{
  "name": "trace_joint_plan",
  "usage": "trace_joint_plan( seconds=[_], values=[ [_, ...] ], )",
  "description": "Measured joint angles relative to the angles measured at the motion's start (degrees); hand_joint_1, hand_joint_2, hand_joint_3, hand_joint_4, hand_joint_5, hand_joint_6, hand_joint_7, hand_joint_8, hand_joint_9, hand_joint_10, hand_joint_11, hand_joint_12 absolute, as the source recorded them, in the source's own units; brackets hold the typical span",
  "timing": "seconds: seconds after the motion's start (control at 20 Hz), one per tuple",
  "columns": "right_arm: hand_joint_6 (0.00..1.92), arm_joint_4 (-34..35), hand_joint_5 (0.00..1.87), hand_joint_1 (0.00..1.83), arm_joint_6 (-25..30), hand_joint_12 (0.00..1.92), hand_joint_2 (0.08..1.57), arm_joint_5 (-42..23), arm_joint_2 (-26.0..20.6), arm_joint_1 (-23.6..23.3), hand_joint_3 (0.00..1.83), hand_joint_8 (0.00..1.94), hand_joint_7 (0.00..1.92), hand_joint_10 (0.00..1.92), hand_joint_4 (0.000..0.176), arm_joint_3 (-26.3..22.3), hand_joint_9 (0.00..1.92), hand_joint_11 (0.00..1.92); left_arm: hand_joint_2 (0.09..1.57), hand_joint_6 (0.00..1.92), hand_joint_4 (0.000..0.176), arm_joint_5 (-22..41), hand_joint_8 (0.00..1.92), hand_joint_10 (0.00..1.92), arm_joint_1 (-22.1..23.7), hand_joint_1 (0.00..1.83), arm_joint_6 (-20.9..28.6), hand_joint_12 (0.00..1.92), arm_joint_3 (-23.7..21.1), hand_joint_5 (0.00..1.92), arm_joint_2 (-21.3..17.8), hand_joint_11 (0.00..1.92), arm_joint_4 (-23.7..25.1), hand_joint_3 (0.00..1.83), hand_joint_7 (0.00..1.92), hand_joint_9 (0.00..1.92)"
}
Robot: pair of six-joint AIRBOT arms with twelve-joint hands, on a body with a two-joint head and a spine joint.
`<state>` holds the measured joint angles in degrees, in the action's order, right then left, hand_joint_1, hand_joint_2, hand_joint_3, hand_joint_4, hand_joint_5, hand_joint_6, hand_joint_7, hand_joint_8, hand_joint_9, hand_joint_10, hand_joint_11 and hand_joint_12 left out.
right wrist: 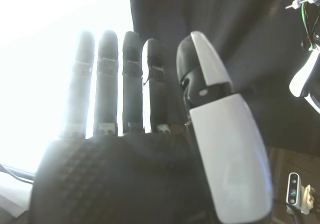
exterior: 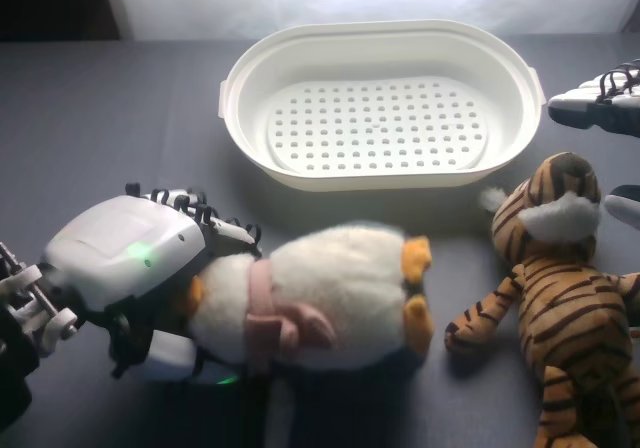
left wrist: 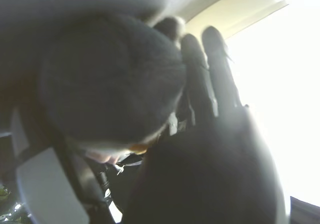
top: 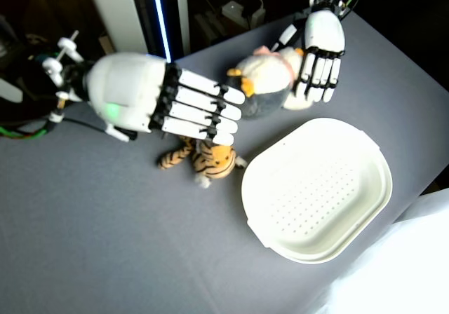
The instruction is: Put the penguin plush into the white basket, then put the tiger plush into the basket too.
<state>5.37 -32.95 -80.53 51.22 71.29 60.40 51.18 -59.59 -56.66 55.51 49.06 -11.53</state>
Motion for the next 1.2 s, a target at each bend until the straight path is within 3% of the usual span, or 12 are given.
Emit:
trace_joint_plan(
  seconds=[0.1,0.4,0.5,0.65,0.75,0.8,0.85,0.95,1.0,1.05,1.15,1.2],
  values=[
    [0.00,0.2,0.52,1.00,0.1,0.25,1.30,0.0,0.0,0.0,0.00,0.00,0.55,0.01,0.013,0.0,0.54,0.41,1.07,0.77,0.000,3.3,1.75,1.92,-0.6,1.19,1.7,1.92,-1.4,1.09,-2.1,1.12,1.3,0.00,0.76,0.98],
    [0.00,-0.1,0.52,0.99,0.1,0.24,1.31,0.2,0.0,0.0,0.00,0.00,0.55,0.00,0.000,0.3,0.53,0.40,1.12,0.43,0.000,15.5,1.37,1.43,7.5,1.27,-2.0,1.79,4.4,1.12,-3.1,0.81,-9.2,0.00,0.91,0.90],
    [0.00,0.2,0.52,0.98,0.1,0.24,1.31,0.3,0.0,0.0,0.00,0.00,0.55,0.00,0.000,0.6,0.53,0.39,1.07,0.23,0.000,10.3,1.16,0.94,13.7,1.28,-2.5,1.54,10.0,1.25,0.3,0.50,-10.8,0.00,1.02,0.91],
    [0.00,-0.5,0.53,0.96,0.1,0.24,1.30,0.3,0.0,0.0,0.00,0.00,0.55,0.00,0.000,1.0,0.52,0.39,1.02,0.18,0.000,-1.5,0.82,0.41,20.6,1.29,-3.2,1.14,17.7,1.33,5.9,0.85,-11.5,0.00,1.18,1.19],
    [0.00,-0.5,0.52,0.95,0.1,0.25,1.31,0.7,0.0,-0.1,0.00,0.00,0.55,0.00,0.000,1.1,0.53,0.41,1.02,0.29,0.000,-9.3,0.80,0.27,23.5,1.28,-6.6,1.15,20.6,1.29,8.0,0.71,-13.2,0.00,1.18,1.18],
    [0.00,-0.9,0.52,0.96,0.2,0.26,1.32,1.2,0.0,-0.1,0.00,0.00,0.55,0.00,0.000,1.2,0.53,0.42,1.04,0.41,0.000,-13.8,0.73,0.93,24.7,1.37,-9.9,1.19,21.8,1.19,8.7,0.71,-14.1,0.00,1.18,1.05],
    [0.00,-1.5,0.52,0.96,0.4,0.26,1.31,1.7,0.0,-0.5,0.00,0.00,0.55,0.00,0.009,1.3,0.53,0.41,1.07,0.63,0.000,-16.3,0.96,0.65,25.5,1.29,-12.7,1.20,21.9,1.07,8.8,0.63,-15.2,0.00,1.10,0.93],
    [0.00,-2.1,0.50,0.93,1.0,0.27,1.30,1.7,-0.1,-0.5,0.00,0.00,0.52,0.00,0.030,1.4,0.50,0.40,0.94,0.05,0.000,-18.3,0.13,0.18,26.0,1.18,-15.4,1.06,21.8,0.67,8.8,0.34,-15.4,0.00,0.75,0.76],
    [0.00,-2.4,0.45,0.98,1.0,0.28,1.30,1.7,-0.4,-0.5,0.00,0.00,0.47,0.00,0.050,1.2,0.47,0.41,0.90,0.01,0.057,-18.5,0.03,0.07,26.0,1.12,-15.4,0.95,21.6,0.45,8.7,0.28,-15.9,0.00,0.57,0.66],
    [0.00,-3.4,0.40,1.05,1.1,0.26,1.28,1.5,-1.5,-0.5,0.00,0.00,0.44,0.00,0.102,0.3,0.43,0.38,0.89,0.00,0.143,-18.2,0.00,0.01,25.8,1.09,-15.5,1.04,20.6,0.26,8.2,0.10,-16.0,0.00,0.41,0.51],
    [0.00,-6.8,0.37,1.09,1.2,0.14,1.27,0.1,-3.4,-0.5,0.00,0.00,0.43,0.00,0.157,-1.0,0.41,0.40,0.90,0.00,0.175,-15.9,0.00,0.00,24.9,1.05,-15.4,0.96,18.4,0.08,7.2,0.00,-15.4,0.00,0.24,0.33],
    [0.00,-8.7,0.38,1.18,1.2,0.10,1.23,-0.1,-3.9,-0.5,0.00,0.00,0.44,0.00,0.145,-1.7,0.43,0.45,0.90,0.00,0.176,-15.4,0.00,0.00,24.8,1.06,-15.3,0.87,17.7,0.04,7.1,0.00,-14.5,0.00,0.19,0.28]
  ],
)
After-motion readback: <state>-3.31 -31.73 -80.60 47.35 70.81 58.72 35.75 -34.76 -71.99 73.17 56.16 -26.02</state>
